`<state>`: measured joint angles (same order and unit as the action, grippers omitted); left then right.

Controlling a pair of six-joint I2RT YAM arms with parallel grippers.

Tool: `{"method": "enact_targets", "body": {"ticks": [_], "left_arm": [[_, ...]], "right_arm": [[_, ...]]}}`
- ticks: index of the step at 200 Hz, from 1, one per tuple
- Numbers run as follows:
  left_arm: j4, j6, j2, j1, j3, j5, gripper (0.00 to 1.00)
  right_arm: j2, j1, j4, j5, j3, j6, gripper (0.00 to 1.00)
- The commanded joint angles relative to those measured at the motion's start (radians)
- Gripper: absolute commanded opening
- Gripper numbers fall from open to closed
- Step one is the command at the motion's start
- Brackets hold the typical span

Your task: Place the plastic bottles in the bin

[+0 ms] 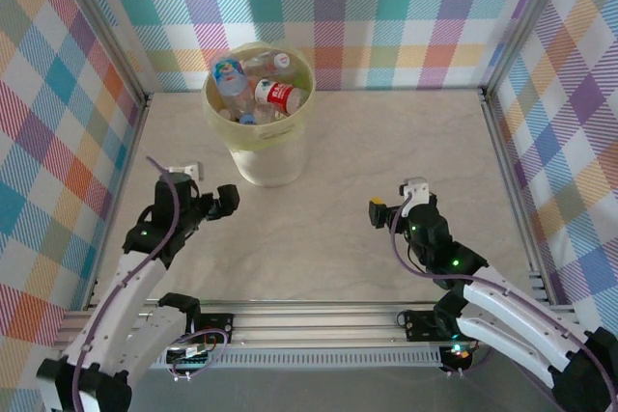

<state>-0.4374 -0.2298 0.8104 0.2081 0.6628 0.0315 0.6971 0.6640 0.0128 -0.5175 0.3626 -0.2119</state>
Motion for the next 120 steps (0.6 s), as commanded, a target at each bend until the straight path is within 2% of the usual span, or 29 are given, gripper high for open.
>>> {"method": "enact_targets", "body": {"ticks": [1, 29, 50, 73, 90, 98, 120], "left_arm": [[0.197, 0.050, 0.035, 0.006, -0.051, 0.158, 1.00], [0.456, 0.195, 0.092, 0.002, -0.173, 0.149, 1.00], [0.615, 0.219, 0.193, -0.011, -0.204, 0.184, 1.00], [0.806, 0.242, 0.332, -0.024, -0.224, 0.149, 1.00], [1.000, 0.247, 0.417, -0.028, -0.263, 0.147, 1.00], [0.967, 0.276, 0.438, -0.028, -0.240, 0.155, 1.00], [1.131, 0.329, 0.503, -0.055, -0.291, 0.118, 1.00]], "right_arm": [[0.008, -0.090, 0.134, 0.006, -0.013, 0.067, 1.00], [0.065, -0.256, 0.202, 0.083, -0.027, 0.092, 1.00], [0.129, -0.379, 0.252, 0.137, -0.034, 0.118, 1.00], [0.218, -0.483, 0.399, 0.184, -0.081, 0.135, 1.00], [0.303, -0.539, 0.556, 0.240, -0.121, 0.126, 1.00], [0.352, -0.557, 0.608, 0.258, -0.132, 0.125, 1.00], [0.496, -0.581, 0.792, 0.290, -0.141, 0.142, 1.00]]}}
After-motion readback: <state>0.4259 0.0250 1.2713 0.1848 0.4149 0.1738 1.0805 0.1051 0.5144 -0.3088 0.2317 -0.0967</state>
